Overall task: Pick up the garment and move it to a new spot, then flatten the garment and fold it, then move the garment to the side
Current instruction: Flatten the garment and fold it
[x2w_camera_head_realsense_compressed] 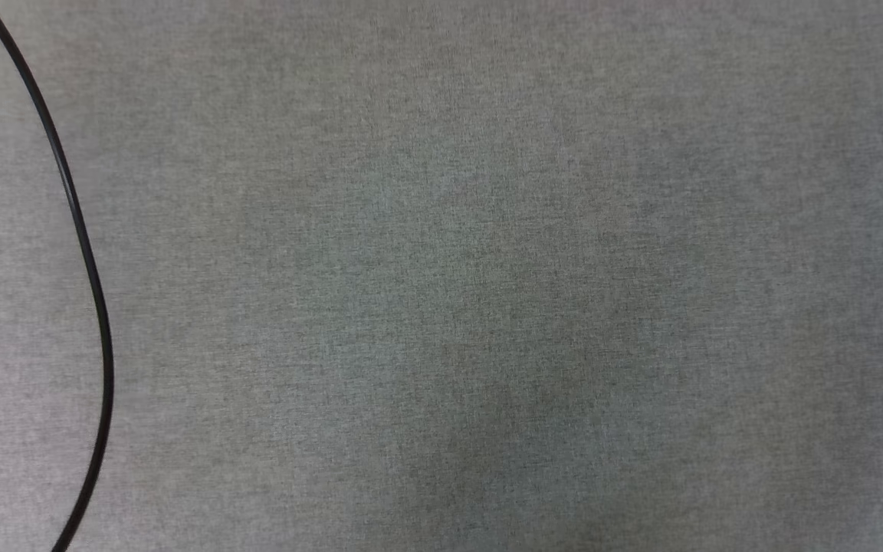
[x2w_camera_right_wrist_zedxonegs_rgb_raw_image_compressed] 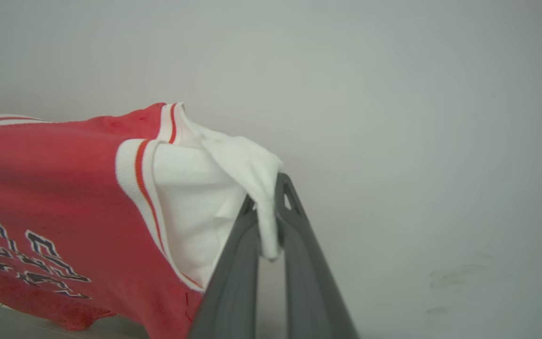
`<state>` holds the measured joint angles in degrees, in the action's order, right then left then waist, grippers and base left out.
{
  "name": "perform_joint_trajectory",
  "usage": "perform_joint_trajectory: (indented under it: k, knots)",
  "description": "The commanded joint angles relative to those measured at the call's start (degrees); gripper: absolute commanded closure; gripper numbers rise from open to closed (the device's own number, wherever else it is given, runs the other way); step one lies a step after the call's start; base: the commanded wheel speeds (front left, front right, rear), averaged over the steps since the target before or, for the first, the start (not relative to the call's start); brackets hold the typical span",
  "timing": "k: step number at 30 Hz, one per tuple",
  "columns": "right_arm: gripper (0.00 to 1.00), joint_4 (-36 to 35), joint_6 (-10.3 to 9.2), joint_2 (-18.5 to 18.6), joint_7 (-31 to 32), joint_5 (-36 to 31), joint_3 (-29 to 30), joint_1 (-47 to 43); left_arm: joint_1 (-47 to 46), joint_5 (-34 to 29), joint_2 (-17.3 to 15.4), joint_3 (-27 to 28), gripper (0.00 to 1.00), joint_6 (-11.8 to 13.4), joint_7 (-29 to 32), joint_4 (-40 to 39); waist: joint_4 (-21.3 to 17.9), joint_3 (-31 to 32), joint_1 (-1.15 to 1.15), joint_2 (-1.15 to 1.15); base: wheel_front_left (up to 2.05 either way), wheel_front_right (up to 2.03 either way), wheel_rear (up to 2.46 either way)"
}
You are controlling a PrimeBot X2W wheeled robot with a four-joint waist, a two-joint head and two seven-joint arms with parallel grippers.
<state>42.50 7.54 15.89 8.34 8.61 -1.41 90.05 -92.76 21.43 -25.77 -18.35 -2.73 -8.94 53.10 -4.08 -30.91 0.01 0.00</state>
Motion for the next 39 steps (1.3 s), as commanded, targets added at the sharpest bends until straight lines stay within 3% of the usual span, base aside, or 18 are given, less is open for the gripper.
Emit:
perform_joint_trajectory:
  k: [1, 8, 14, 19, 27, 39]
  knots:
    - [1.00, 0.68, -0.10, -0.35, -0.78, 0.49, -0.33, -0.19, 0.59, 1.03, 0.19, 0.40, 1.00, -0.56, -0.16, 1.25, -0.06, -0.76, -0.01, 0.00, 0.00, 0.00, 0.00]
    - [1.00, 4.61, -0.10, -1.18, -5.23, 4.71, -3.66, -6.98, 7.39, 4.61, 0.55, 0.72, 1.00, -3.71, -2.19, 7.35, -0.11, -0.43, -0.01, 0.00, 0.00, 0.00, 0.00]
    - [1.00, 5.15, -0.11, 0.05, -9.41, 9.99, -7.41, -18.67, 19.21, 8.08, 1.58, 0.31, 1.00, -4.56, -4.53, 9.18, 0.49, 2.90, -0.01, 0.00, 0.00, 0.00, 0.00]
    - [1.00, 3.94, -0.10, 1.05, -12.29, 14.06, -9.22, -31.41, 32.41, 11.68, 3.71, -0.64, 1.00, -4.69, -5.59, 6.99, 1.53, 7.34, -0.01, 0.00, 0.00, 0.00, 0.00]
    - [1.00, 0.66, -0.11, 2.51, -14.54, 18.89, -8.66, -50.66, 50.56, 15.86, 3.60, 0.34, 1.00, -4.70, -6.27, 0.40, 3.03, 15.90, -0.01, 0.00, 0.00, 0.00, 0.00]
    - [1.00, -8.19, -0.10, -0.96, -13.45, 20.56, -2.87, -74.68, 73.87, 17.60, 3.37, 2.10, 1.00, 0.04, -6.31, -9.85, 2.43, 26.62, -0.01, 0.00, 0.00, 0.00, 0.00]
